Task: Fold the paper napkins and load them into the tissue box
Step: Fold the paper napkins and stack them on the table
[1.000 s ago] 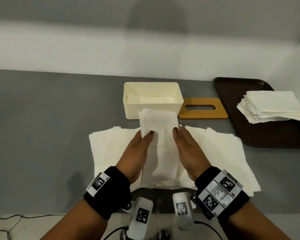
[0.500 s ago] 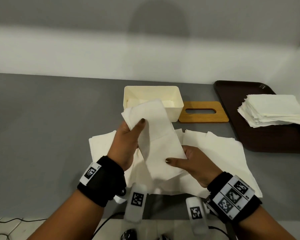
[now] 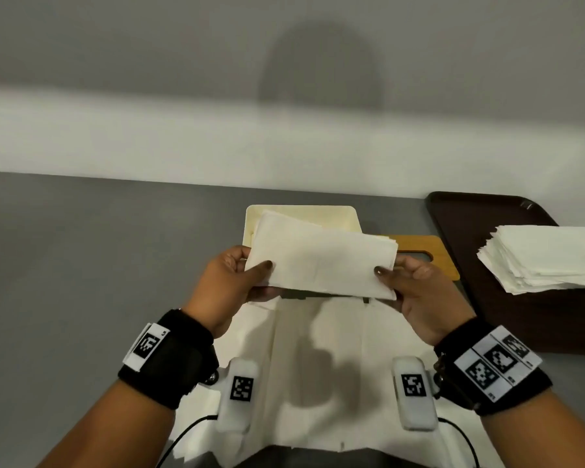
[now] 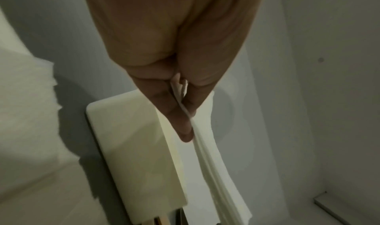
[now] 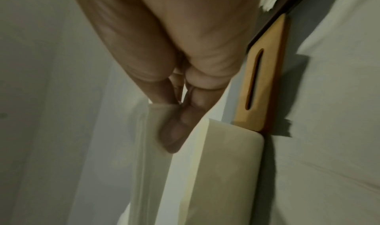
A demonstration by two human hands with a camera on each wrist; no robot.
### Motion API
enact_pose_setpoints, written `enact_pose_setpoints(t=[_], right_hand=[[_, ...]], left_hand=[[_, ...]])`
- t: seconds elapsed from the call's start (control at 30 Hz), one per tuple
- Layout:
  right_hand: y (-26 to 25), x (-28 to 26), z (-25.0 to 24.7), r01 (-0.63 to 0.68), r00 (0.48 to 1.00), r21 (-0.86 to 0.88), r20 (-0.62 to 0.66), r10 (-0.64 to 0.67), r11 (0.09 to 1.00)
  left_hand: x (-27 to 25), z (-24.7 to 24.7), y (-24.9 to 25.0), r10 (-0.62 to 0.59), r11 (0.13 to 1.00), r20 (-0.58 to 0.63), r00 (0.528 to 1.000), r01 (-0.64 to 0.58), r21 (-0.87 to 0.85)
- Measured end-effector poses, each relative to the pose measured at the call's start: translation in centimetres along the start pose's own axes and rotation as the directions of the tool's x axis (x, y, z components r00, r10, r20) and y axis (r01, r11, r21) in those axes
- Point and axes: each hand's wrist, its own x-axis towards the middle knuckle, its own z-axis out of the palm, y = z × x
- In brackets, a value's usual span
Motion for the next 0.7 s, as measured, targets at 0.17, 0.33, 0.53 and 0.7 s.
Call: enact_pose_setpoints(t=[0.17,0.33,0.53,0.7], right_hand=[[-3.0,5.5,-0.2,0.083,0.986,-0.139,-0.133,-0.102,0.987],[-3.9,10.1,0.3,-0.03,0.987,-0.257,-0.157,-0.011,0.966],[-3.2,12.7,3.5,-0.126,0.99,-0.354,-0.105,0.094,0.927],[-2.5,13.6,5.3,-0.096,0.995,-0.459,-0.073,0.07,0.883]], left_hand=[[4.7,-0.8,1.0,0.229,0.873,-0.206,0.951,-0.107,0.477],[8.0,-2.3,0.5,0.295,0.65,-0.211,0.932,-0.034,0.759],[9.3,-3.1,-1.0,0.174,0.72,-0.193,0.966,0.009,0.694],[9.3,-3.1,-1.0,0.184,0.736,-0.185,0.965,-0.01,0.676]])
